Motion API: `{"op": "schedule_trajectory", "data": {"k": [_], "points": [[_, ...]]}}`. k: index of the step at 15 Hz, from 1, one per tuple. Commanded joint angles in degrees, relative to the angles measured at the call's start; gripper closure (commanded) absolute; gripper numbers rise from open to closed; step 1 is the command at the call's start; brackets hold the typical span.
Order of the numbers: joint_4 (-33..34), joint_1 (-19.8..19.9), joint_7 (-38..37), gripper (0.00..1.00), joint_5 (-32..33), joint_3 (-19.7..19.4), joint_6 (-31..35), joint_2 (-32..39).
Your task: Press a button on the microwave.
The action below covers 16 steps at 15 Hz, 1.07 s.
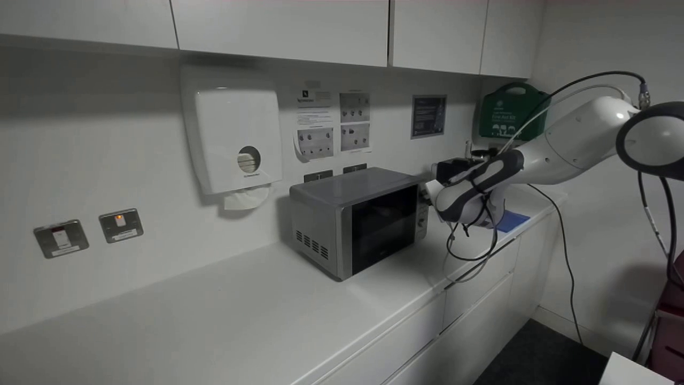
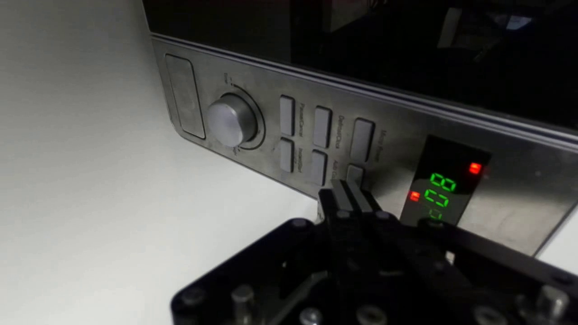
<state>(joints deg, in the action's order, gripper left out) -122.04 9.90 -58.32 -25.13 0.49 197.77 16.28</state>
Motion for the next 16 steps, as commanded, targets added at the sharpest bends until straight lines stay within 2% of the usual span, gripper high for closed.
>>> {"op": "schedule_trajectory", "data": {"k": [1, 2, 3, 5, 7, 9, 11, 12, 13, 16], "points": [[2.2, 3.2, -2.3, 1.0, 2.8, 4.2, -2.2, 0.0], [0.6, 4.6, -2.2, 1.0, 3.8, 5.6, -3.6, -1.6], [-1.2, 4.3, -0.7, 1.0, 3.5, 4.9, -4.0, -2.8], [-4.6, 8.0, -1.1, 1.0, 6.0, 9.2, -9.1, -6.7], [-6.8, 11.2, 0.0, 1.0, 5.7, 14.0, -13.3, -9.9], [-8.4, 12.2, 1.7, 1.0, 3.8, 16.2, -15.9, -12.3], [-11.8, 10.8, 1.5, 1.0, 5.1, 13.6, -20.4, -16.1], [-13.2, 5.0, 4.0, 1.0, 3.1, 6.9, -24.5, -18.2], [-15.2, 9.4, -1.3, 1.0, 11.1, 8.9, -28.1, -19.9], [-15.5, 10.7, -6.8, 1.0, 22.5, 7.2, -41.8, -23.5]]}}
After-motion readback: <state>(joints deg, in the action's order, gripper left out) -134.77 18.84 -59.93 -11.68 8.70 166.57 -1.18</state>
